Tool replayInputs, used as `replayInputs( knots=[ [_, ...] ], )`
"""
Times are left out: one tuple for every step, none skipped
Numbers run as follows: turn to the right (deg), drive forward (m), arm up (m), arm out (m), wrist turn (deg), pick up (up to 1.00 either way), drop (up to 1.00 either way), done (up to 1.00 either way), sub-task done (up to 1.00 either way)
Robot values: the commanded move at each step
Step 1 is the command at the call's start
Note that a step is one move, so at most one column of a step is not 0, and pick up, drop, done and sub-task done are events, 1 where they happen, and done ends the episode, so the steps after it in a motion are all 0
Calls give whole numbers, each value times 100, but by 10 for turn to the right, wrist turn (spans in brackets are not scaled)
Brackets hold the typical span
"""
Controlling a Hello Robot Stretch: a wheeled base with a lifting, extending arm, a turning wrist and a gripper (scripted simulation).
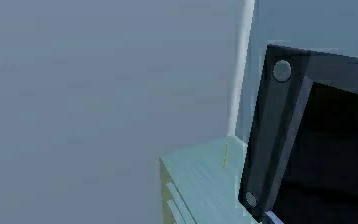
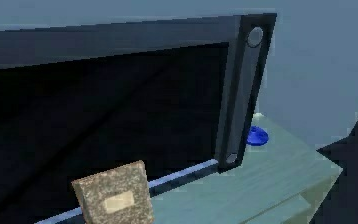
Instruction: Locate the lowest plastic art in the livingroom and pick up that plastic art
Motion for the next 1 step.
replayInputs(
  knots=[
    [-120, 0, 0, 0, 0, 0, 0, 0, 0]
  ],
)
